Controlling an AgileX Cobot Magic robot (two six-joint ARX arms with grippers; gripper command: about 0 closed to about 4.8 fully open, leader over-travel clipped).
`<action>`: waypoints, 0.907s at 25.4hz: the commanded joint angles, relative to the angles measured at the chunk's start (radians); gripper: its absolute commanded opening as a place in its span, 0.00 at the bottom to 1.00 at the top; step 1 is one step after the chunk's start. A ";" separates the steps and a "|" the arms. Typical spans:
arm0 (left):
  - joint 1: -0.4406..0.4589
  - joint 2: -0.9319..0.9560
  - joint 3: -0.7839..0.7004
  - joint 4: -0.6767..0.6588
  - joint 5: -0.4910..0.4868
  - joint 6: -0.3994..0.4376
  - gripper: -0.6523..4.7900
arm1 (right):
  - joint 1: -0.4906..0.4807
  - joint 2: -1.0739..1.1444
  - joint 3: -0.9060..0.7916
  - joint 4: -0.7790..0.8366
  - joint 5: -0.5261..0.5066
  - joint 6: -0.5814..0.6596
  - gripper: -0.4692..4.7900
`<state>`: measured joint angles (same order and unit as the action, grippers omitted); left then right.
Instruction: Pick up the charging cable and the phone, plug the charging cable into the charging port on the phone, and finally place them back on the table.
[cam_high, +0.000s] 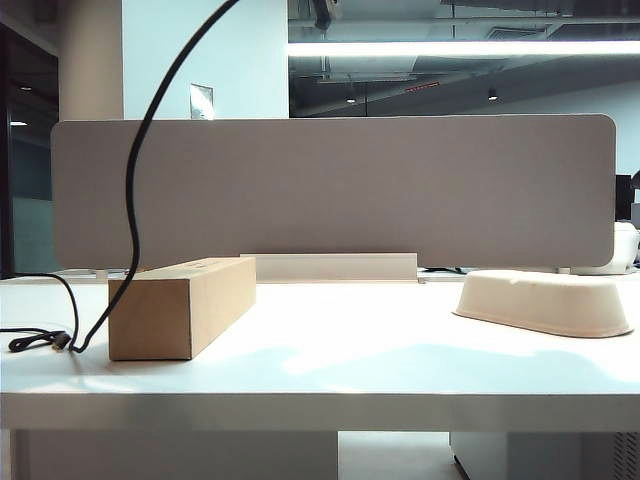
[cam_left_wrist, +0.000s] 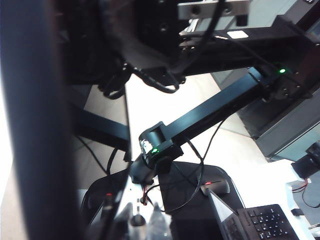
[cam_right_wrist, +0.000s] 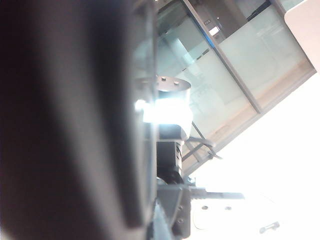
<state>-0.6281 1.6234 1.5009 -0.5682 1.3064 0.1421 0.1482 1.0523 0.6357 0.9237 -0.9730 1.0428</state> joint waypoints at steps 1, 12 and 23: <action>-0.001 -0.004 0.005 0.044 0.014 0.005 0.11 | 0.000 -0.003 0.010 -0.008 0.010 -0.023 0.08; -0.001 0.026 0.004 0.019 -0.009 0.008 0.11 | 0.000 -0.002 0.010 0.016 0.005 -0.017 0.08; 0.013 0.026 0.005 0.054 -0.001 -0.003 0.11 | 0.000 -0.002 0.010 0.008 -0.002 -0.018 0.08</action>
<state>-0.6147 1.6516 1.5009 -0.5346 1.2945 0.1402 0.1490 1.0538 0.6357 0.9028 -0.9802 1.0279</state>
